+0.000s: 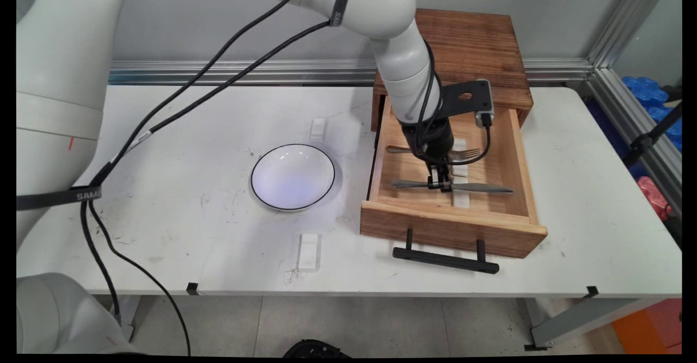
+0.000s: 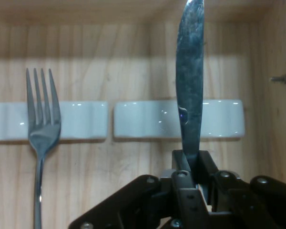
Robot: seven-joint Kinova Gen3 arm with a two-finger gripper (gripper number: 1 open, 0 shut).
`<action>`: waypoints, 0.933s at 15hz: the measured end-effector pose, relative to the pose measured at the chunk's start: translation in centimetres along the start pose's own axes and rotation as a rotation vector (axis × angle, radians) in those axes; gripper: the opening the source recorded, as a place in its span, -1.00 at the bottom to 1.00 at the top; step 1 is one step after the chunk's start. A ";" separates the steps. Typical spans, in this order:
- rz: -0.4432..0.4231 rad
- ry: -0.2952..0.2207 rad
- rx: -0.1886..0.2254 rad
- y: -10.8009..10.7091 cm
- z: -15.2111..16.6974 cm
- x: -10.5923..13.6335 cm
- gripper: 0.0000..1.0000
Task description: Place the picked object into the drawer
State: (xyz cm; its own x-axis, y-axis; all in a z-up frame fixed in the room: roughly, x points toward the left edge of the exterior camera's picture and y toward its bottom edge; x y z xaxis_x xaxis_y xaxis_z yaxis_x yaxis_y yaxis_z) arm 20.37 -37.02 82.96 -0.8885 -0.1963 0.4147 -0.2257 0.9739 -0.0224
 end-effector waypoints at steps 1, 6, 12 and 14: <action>-0.001 0.000 0.000 0.0 0.1 0.0 -1.00; -0.007 -0.003 -0.004 -0.1 0.5 -0.2 -1.00; -0.015 -0.005 -0.010 -0.1 1.1 -0.3 -1.00; -0.019 -0.006 -0.010 -0.1 1.3 -0.4 -1.00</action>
State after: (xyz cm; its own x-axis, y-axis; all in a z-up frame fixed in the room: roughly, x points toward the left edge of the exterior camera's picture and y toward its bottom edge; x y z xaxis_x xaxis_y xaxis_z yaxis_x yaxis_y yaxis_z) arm 20.21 -37.21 81.64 -0.8865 -0.2157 0.4094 -0.2389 0.9710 -0.0058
